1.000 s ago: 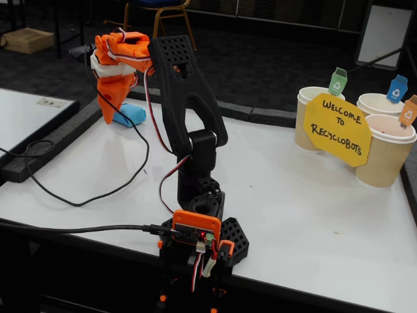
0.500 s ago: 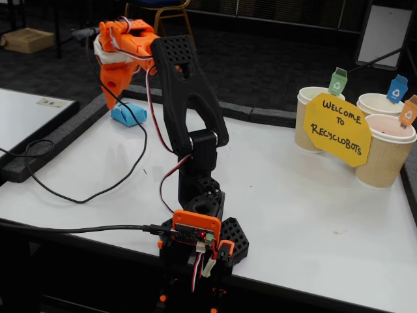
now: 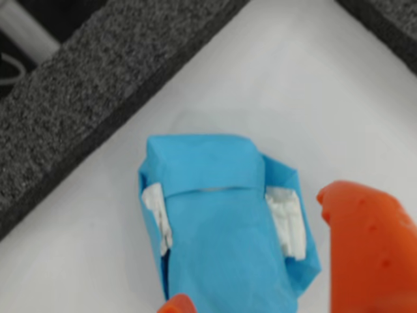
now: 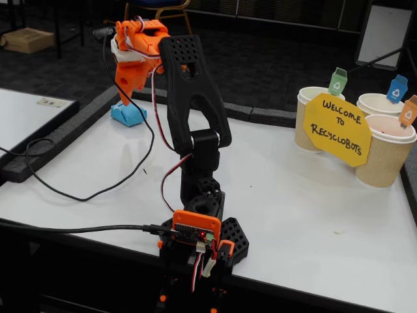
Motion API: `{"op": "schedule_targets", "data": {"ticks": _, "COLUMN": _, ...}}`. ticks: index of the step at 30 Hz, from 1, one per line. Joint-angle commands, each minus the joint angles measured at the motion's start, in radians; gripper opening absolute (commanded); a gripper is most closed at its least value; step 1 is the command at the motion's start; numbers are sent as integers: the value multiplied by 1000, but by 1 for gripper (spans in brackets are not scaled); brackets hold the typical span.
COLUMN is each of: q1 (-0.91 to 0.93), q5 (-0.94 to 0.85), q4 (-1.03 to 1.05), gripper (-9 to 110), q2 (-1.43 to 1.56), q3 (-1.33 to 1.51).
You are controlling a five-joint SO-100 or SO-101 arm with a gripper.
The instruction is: Sort rubbish by color.
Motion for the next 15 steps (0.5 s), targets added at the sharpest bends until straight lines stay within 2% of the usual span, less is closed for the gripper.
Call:
{"op": "schedule_targets", "data": {"ticks": 1, "q1": 11, "q5": 46, "q4": 2, "gripper": 17, "q2": 57, "q3": -15}}
{"op": "schedule_targets", "data": {"ticks": 15, "q1": -31, "q5": 32, "q4": -52, "gripper": 23, "q2": 54, "q3": 25}}
